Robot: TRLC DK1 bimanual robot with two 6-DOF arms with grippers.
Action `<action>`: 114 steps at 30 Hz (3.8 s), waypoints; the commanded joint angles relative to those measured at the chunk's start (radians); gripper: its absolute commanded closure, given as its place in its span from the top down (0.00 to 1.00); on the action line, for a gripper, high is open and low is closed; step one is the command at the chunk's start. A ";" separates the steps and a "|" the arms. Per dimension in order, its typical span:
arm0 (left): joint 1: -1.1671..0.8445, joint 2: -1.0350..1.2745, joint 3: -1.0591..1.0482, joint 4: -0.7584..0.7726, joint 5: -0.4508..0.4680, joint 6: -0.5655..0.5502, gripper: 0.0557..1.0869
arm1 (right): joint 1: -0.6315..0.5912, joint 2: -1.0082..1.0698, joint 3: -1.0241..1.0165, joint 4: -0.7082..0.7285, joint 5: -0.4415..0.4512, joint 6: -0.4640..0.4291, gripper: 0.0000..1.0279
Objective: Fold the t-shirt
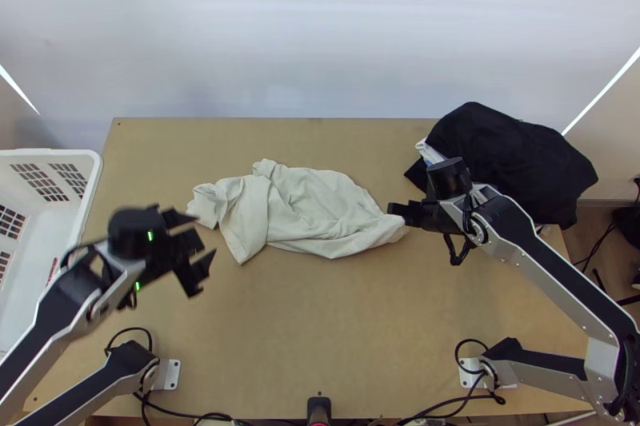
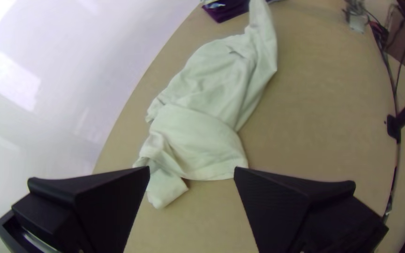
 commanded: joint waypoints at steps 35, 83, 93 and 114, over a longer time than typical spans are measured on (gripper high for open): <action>-0.357 0.112 -0.552 0.653 -0.259 -0.010 0.59 | -0.003 0.003 -0.017 0.037 -0.002 0.008 0.03; 0.073 0.546 0.268 0.207 -0.061 -0.574 0.04 | -0.016 0.023 -0.029 0.100 -0.002 -0.001 0.03; 0.159 0.713 0.256 0.313 -0.041 -0.609 0.04 | -0.010 0.004 -0.043 0.101 -0.002 0.004 0.03; 0.303 0.926 0.551 0.225 -0.041 -0.741 0.04 | -0.035 0.000 -0.038 0.101 0.001 -0.002 0.03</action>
